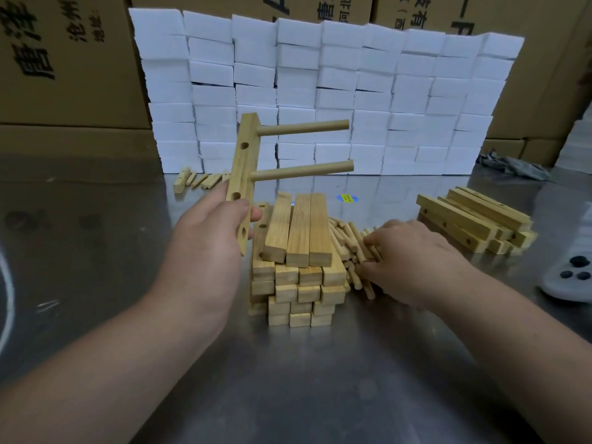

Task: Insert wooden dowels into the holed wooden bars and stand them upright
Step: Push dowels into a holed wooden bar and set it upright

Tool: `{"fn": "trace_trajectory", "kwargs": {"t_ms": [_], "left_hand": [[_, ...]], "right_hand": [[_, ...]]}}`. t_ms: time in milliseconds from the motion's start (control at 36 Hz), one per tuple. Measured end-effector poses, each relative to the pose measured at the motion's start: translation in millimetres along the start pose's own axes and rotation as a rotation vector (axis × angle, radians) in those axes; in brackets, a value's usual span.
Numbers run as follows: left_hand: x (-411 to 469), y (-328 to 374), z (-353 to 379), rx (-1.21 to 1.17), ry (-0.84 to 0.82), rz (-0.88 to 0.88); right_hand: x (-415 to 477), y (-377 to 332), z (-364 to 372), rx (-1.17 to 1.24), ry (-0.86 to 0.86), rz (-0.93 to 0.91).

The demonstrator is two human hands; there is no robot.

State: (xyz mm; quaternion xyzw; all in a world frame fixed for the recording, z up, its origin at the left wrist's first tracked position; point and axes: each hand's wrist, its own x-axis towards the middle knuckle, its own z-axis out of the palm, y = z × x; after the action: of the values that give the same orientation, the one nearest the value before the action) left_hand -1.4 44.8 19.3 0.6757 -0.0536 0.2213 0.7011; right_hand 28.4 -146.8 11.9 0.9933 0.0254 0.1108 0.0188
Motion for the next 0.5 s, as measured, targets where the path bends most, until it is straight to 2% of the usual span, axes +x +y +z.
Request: {"fn": "trace_trajectory", "kwargs": {"t_ms": [333,500], "left_hand": [[-1.7,0.2,-0.5,-0.008,-0.016,0.005],[-2.7,3.0,-0.9,0.001,-0.011,0.013]], "right_hand": [[-1.1,-2.5,-1.8,0.018,0.117,0.005],[-2.8,3.7,-13.8,0.021,0.296,0.125]]}}
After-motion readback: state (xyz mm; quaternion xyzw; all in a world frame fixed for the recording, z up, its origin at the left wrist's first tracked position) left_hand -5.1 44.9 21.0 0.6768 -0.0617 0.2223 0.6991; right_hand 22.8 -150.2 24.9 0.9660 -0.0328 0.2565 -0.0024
